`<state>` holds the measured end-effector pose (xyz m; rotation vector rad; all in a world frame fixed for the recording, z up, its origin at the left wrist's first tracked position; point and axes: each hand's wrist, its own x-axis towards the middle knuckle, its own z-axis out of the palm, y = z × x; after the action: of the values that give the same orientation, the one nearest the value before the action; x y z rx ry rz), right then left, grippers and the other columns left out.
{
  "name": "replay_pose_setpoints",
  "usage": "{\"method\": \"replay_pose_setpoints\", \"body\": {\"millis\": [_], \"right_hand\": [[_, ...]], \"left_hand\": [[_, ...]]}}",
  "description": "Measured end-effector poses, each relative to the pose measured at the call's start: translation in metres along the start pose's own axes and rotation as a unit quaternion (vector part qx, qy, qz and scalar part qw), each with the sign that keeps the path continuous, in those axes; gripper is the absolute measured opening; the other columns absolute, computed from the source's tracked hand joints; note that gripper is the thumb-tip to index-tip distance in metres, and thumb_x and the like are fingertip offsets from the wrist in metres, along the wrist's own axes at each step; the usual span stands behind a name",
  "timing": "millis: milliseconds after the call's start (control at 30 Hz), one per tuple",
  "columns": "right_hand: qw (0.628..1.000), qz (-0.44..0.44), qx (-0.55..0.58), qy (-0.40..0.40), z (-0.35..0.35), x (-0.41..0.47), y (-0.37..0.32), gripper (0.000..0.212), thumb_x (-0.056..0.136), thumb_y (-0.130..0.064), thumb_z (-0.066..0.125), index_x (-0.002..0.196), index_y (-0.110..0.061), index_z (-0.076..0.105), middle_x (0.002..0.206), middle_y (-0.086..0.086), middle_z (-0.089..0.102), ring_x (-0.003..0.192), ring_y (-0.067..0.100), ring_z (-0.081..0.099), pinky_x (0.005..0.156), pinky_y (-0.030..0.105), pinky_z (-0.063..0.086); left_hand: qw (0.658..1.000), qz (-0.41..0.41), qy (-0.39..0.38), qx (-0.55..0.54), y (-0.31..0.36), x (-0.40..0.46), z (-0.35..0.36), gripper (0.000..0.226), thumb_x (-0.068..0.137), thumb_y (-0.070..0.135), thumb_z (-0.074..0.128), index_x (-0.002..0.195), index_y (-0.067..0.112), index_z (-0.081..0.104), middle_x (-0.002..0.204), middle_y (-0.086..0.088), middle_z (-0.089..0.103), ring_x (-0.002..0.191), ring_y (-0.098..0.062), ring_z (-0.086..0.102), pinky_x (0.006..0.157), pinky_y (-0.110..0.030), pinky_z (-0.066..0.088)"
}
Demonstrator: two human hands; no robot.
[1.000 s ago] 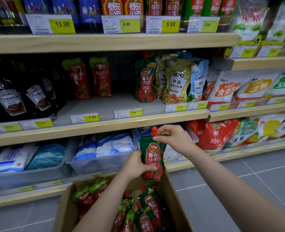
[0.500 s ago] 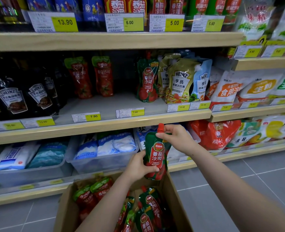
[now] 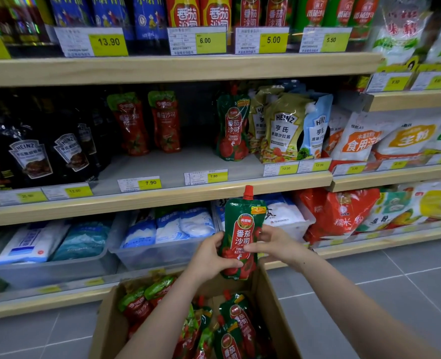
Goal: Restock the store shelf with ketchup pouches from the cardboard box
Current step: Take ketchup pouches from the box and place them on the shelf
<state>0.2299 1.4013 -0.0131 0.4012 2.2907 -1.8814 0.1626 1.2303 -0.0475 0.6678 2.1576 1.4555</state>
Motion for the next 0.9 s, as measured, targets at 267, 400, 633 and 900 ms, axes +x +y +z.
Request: {"method": "replay_pose_setpoints", "body": {"millis": [267, 400, 633, 900], "right_hand": [[0.997, -0.061, 0.011, 0.055, -0.004, 0.006, 0.001, 0.022, 0.074, -0.011, 0.074, 0.092, -0.020, 0.064, 0.100, 0.004, 0.069, 0.098, 0.023, 0.065, 0.083, 0.039, 0.056], [0.992, -0.094, -0.005, 0.079, -0.014, 0.013, -0.012, 0.023, 0.073, -0.010, 0.075, 0.091, -0.019, 0.064, 0.098, 0.004, 0.071, 0.096, 0.022, 0.067, 0.081, 0.035, 0.056], [0.969, -0.215, -0.037, 0.117, -0.057, 0.031, -0.107, 0.026, 0.076, -0.005, 0.072, 0.097, -0.015, 0.061, 0.093, -0.002, 0.068, 0.085, 0.008, 0.064, 0.071, 0.018, 0.053], [0.938, -0.299, -0.050, 0.167, -0.077, 0.072, -0.160, 0.026, 0.078, -0.008, 0.071, 0.092, -0.023, 0.056, 0.092, -0.009, 0.065, 0.088, 0.004, 0.061, 0.073, 0.017, 0.052]], "left_hand": [[0.999, 0.024, 0.005, -0.024, 0.002, 0.011, -0.009, 0.035, 0.072, 0.017, 0.078, 0.097, 0.035, 0.059, 0.109, 0.007, 0.062, 0.103, -0.014, 0.058, 0.079, -0.027, 0.053], [0.998, 0.053, 0.030, -0.014, 0.019, 0.026, -0.009, 0.036, 0.071, 0.015, 0.079, 0.097, 0.031, 0.059, 0.101, 0.012, 0.063, 0.100, -0.014, 0.059, 0.085, -0.028, 0.052], [0.979, 0.178, 0.094, 0.019, 0.106, 0.079, -0.045, 0.037, 0.071, 0.010, 0.079, 0.104, 0.018, 0.065, 0.095, 0.007, 0.068, 0.090, -0.012, 0.063, 0.082, -0.019, 0.050], [0.952, 0.246, 0.181, 0.030, 0.151, 0.132, -0.074, 0.049, 0.072, 0.014, 0.079, 0.118, 0.008, 0.063, 0.110, 0.002, 0.066, 0.100, -0.010, 0.062, 0.092, -0.028, 0.050]]}}
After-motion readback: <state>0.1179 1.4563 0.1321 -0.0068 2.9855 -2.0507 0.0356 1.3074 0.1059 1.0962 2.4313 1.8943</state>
